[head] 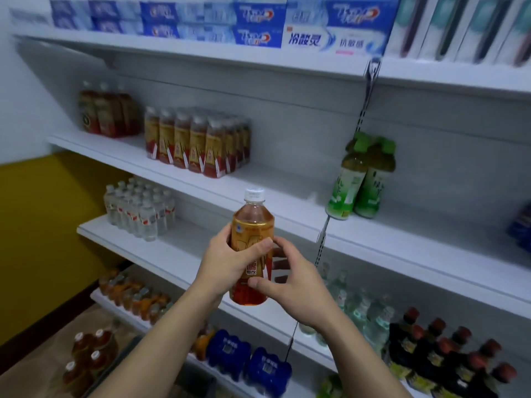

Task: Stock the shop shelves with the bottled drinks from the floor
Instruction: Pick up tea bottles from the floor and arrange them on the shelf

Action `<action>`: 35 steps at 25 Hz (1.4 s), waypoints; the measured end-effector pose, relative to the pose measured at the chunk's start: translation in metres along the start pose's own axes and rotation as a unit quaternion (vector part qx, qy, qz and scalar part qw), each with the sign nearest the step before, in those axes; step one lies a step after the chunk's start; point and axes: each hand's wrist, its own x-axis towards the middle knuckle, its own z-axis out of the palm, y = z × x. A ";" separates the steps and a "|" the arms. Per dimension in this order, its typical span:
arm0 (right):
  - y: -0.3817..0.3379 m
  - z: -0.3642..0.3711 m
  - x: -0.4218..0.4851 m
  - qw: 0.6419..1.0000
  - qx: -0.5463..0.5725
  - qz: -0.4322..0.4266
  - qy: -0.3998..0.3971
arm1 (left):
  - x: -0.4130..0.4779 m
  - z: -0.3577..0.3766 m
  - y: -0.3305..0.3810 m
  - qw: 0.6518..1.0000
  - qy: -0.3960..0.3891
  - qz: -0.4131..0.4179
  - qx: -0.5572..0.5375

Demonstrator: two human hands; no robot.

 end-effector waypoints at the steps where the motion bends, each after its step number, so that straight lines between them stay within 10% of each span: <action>1: -0.002 -0.001 0.007 1.000 -0.004 -0.001 -0.005 | 0.004 -0.002 0.002 1.000 -0.004 0.001 -0.007; 35: 0.091 0.004 0.528 0.963 -0.040 0.132 0.231 | 0.462 -0.022 -0.101 0.985 -0.013 0.034 0.166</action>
